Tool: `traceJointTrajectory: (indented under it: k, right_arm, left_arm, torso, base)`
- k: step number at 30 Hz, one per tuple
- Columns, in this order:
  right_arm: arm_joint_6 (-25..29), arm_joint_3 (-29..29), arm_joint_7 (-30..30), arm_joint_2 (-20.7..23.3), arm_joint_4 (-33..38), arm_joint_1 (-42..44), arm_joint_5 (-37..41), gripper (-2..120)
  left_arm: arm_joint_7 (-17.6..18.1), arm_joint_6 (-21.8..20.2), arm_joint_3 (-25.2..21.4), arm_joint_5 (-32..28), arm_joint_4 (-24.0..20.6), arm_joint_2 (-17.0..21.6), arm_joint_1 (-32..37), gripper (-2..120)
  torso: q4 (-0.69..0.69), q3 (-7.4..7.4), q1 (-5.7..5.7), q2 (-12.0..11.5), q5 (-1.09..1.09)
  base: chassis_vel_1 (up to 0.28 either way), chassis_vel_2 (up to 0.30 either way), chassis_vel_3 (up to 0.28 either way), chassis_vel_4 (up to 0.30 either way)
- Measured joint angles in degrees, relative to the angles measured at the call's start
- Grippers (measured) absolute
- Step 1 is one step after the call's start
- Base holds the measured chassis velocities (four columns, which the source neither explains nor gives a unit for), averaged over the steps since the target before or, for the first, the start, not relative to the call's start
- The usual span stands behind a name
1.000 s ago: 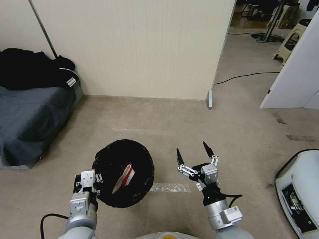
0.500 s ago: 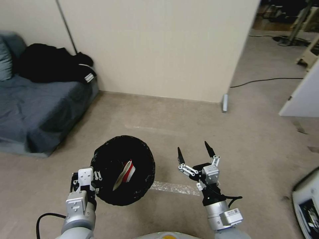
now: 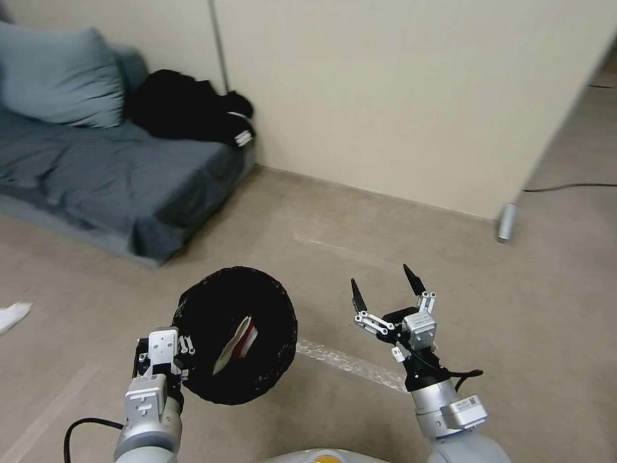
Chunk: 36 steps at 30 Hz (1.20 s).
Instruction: Pick up the trash bin, then pick up the garbage from the floor and place it into the trash bin.
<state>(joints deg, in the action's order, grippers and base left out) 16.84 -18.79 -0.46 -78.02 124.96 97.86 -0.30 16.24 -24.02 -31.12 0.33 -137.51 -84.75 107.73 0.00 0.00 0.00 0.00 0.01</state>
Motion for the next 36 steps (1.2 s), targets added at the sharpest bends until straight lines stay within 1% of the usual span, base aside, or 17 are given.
traceJointTrajectory:
  k: [25,36]
  right_arm:
    - [-1.38,-0.01,-0.45,0.43,-0.34,-1.76,0.69,100]
    - [-1.35,1.15,-0.03,0.07,-0.59,-2.37,0.84,100]
  left_arm:
    - [-0.36,-0.50,0.33,0.19,-0.27,0.49,0.72,0]
    - [-0.68,-0.43,0.34,0.83,-0.47,0.17,1.26,0]
  torso:
    - [0.00,0.00,0.01,0.00,-0.01]
    - [0.01,0.00,0.00,0.00,0.00]
  base:
    - [0.127,0.123,0.126,0.123]
    - [0.121,0.127,0.129,0.127]
